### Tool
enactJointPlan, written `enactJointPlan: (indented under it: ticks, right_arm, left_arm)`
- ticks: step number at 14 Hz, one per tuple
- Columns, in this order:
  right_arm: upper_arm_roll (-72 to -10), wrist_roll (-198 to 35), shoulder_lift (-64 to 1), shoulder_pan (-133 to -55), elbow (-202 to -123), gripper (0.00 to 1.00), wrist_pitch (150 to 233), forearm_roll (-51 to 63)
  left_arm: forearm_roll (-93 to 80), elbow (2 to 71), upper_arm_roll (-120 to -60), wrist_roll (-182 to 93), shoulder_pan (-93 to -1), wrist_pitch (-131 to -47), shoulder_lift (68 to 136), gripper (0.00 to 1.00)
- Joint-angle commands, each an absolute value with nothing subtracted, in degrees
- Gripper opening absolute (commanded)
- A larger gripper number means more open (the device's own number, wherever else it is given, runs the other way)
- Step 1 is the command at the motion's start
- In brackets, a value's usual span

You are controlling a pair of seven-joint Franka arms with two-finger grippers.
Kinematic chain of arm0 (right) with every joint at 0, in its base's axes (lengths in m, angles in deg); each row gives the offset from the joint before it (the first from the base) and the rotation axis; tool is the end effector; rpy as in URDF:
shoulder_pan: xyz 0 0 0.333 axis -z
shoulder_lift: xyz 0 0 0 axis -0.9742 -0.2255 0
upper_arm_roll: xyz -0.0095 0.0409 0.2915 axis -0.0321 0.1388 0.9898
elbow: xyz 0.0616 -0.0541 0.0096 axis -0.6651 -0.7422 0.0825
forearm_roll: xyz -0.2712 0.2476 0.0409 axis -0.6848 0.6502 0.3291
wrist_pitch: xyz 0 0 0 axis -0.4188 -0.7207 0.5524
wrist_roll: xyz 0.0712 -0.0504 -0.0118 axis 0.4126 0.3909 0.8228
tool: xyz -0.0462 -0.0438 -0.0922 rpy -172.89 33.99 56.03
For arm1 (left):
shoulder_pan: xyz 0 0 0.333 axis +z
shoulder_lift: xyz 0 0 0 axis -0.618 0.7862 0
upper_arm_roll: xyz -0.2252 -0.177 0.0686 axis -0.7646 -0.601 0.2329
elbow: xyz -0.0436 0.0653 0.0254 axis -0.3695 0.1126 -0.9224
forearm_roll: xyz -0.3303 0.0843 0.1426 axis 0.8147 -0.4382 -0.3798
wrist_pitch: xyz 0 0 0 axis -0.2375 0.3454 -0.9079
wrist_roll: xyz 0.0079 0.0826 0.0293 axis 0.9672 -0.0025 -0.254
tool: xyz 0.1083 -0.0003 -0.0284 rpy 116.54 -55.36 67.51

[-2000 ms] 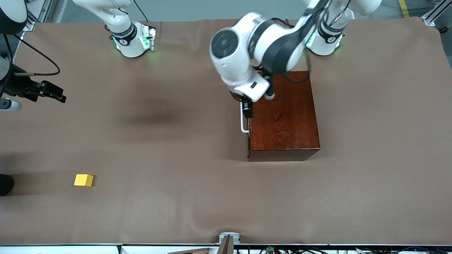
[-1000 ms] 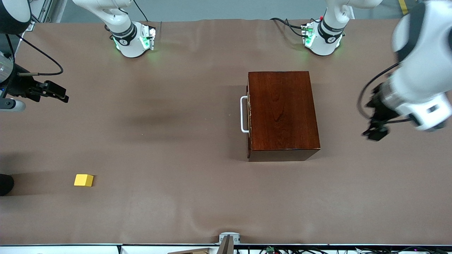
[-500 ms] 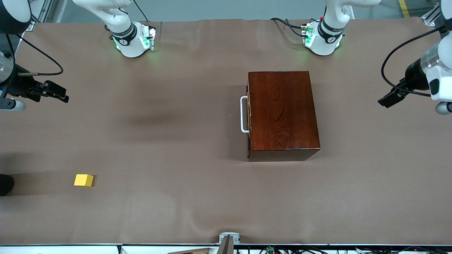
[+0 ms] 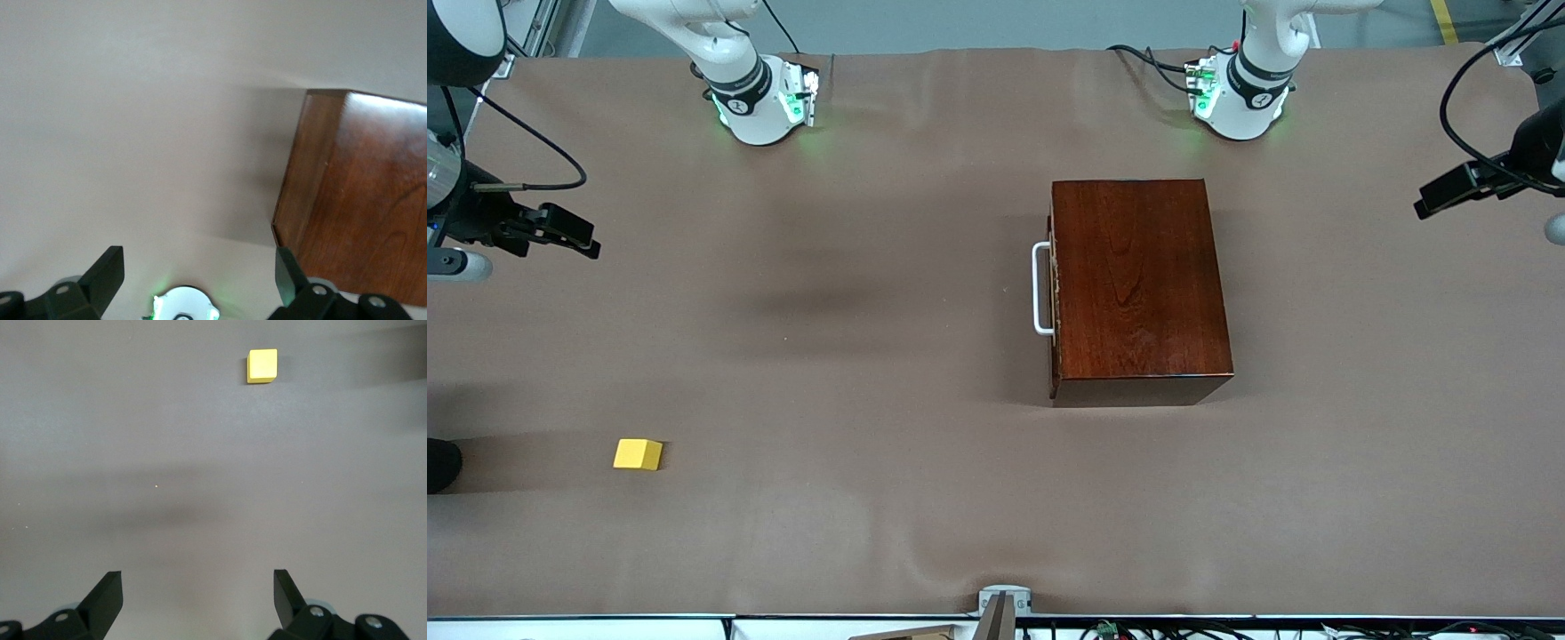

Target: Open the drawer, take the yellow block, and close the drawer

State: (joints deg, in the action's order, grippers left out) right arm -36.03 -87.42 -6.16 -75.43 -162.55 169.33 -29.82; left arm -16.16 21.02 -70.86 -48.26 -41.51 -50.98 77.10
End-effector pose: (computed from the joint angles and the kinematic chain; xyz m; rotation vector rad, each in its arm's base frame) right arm 0.5207 -0.0182 0.5548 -3.1214 0.0788 0.0852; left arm 0.5117 -0.0222 0.6195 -3.1048 -0.2058 0.1682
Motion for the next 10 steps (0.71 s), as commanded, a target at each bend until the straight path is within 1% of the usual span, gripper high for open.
enactJointPlan:
  ticks: [1,4,10]
  right_arm:
    - [-36.1,-88.4,-5.6,-75.8,-162.8,1.00,169.3,-30.9]
    - [-36.1,-88.4,-5.6,-75.8,-162.8,1.00,169.2,-31.0]
    - [-36.1,-88.4,-5.6,-75.8,-163.0,1.00,169.3,-31.0]
  left_arm:
    - [-15.5,20.6,-72.7,-41.4,-40.8,-51.8,76.4,1.00]
    - [-16.0,20.5,-73.6,-40.1,-41.1,-51.8,76.3,1.00]
    - [-15.9,20.5,-73.7,-35.5,-41.2,-51.0,75.0,1.00]
